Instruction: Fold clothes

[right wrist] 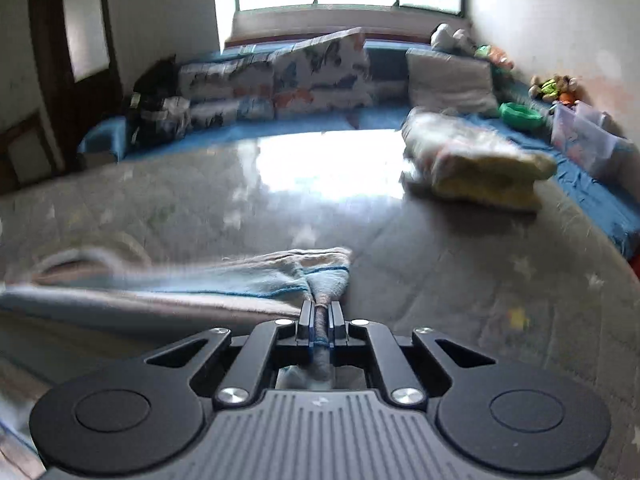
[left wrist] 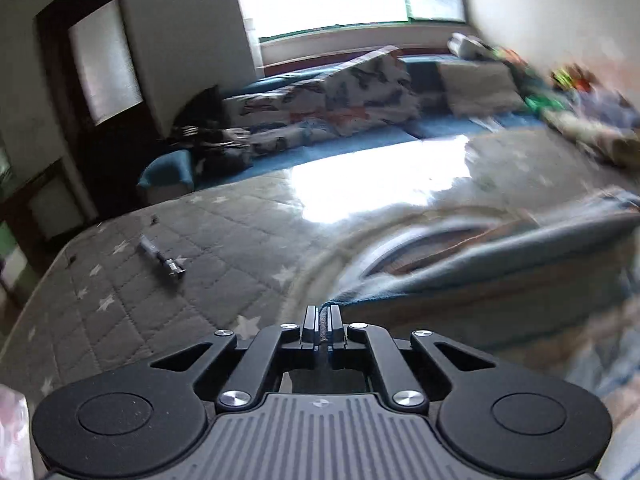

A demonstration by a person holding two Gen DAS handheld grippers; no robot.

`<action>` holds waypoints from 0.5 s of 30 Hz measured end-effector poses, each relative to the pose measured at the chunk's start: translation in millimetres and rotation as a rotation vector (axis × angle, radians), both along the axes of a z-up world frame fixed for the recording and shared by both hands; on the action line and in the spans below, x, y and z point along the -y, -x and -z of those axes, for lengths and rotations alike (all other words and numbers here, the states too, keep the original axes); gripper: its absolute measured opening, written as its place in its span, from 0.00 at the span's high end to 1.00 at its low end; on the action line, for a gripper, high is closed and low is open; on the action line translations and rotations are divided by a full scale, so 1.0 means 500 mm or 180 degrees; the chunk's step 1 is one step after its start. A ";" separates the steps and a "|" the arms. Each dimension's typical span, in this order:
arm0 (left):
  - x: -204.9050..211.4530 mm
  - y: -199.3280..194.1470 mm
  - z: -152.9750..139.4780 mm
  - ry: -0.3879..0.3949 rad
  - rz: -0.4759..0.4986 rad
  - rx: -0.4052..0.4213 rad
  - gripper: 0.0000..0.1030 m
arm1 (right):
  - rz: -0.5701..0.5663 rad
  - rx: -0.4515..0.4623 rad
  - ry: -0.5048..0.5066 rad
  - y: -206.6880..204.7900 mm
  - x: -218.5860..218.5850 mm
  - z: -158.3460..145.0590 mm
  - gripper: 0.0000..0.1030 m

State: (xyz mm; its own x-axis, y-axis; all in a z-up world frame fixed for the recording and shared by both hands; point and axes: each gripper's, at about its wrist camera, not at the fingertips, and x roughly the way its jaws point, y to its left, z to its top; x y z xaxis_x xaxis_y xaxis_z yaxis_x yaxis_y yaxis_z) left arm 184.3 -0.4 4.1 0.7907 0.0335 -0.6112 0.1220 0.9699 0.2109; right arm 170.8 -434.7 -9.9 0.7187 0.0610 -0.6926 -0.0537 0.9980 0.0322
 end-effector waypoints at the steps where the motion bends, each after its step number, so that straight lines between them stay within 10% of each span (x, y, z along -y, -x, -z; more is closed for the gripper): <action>1: 0.004 0.001 0.002 -0.0041 0.0067 -0.0021 0.91 | 0.0002 0.0004 0.0003 0.003 0.000 0.005 0.92; 10: -0.050 -0.061 -0.024 0.0670 -0.0015 -0.0207 0.40 | -0.0012 0.0025 0.0012 -0.010 0.002 0.001 0.82; 12: -0.053 -0.076 -0.010 0.0788 0.0005 -0.0347 0.42 | -0.0016 0.0008 0.0010 -0.017 0.002 0.004 0.82; 15: -0.042 -0.069 -0.001 0.0864 0.0056 -0.0437 0.86 | -0.0031 -0.0023 0.0016 -0.018 -0.001 0.011 0.82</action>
